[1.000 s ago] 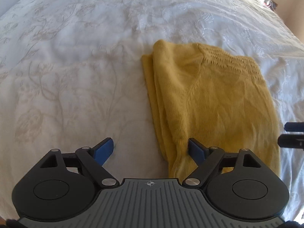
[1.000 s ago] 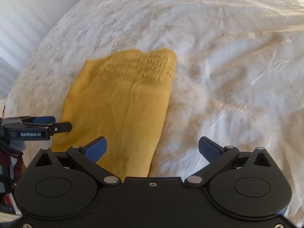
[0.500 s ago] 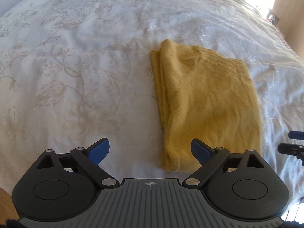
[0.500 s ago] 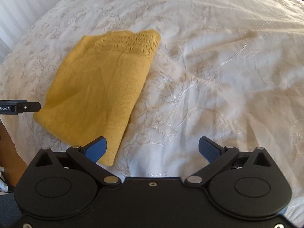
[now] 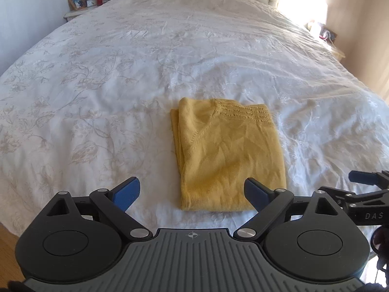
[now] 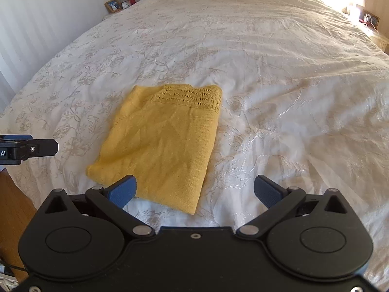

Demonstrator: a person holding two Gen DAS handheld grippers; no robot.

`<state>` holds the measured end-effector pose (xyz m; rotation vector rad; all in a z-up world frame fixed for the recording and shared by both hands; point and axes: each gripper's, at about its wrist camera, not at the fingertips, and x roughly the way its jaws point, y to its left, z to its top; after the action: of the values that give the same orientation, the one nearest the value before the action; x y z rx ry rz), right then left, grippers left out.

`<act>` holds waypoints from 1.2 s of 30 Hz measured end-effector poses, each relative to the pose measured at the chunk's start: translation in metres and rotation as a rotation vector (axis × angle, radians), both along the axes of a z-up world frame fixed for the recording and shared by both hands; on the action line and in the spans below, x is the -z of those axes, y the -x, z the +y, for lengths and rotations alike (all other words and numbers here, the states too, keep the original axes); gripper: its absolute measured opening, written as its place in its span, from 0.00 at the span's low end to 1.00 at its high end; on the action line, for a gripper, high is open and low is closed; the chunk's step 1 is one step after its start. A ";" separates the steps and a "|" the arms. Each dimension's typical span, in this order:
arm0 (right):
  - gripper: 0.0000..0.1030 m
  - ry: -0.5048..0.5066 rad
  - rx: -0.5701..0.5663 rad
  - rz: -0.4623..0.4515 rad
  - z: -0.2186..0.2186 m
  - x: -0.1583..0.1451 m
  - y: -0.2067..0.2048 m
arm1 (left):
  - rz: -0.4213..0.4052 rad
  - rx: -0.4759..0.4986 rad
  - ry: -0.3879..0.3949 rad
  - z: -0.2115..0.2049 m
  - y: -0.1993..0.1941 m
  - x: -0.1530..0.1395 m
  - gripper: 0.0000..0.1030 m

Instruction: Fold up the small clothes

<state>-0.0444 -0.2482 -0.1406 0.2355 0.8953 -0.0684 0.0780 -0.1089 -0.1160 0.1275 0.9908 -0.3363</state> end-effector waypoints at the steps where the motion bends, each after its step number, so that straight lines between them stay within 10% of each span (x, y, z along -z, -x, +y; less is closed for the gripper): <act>1: 0.99 0.010 0.007 -0.005 0.005 -0.006 0.004 | -0.005 -0.010 -0.013 0.001 0.005 -0.004 0.90; 10: 0.99 0.058 0.073 -0.013 0.036 -0.034 0.035 | 0.006 -0.068 -0.037 0.015 0.043 -0.022 0.90; 18: 0.99 0.068 0.152 0.009 0.050 -0.046 0.050 | -0.058 -0.123 -0.223 0.018 0.070 -0.029 0.90; 36: 0.99 0.095 0.128 -0.028 0.065 -0.060 0.070 | 0.010 -0.105 -0.095 0.023 0.087 -0.037 0.90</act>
<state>-0.1141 -0.1831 -0.0802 0.2048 0.8458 -0.2256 -0.0095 -0.0863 -0.0787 0.1592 1.0193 -0.1944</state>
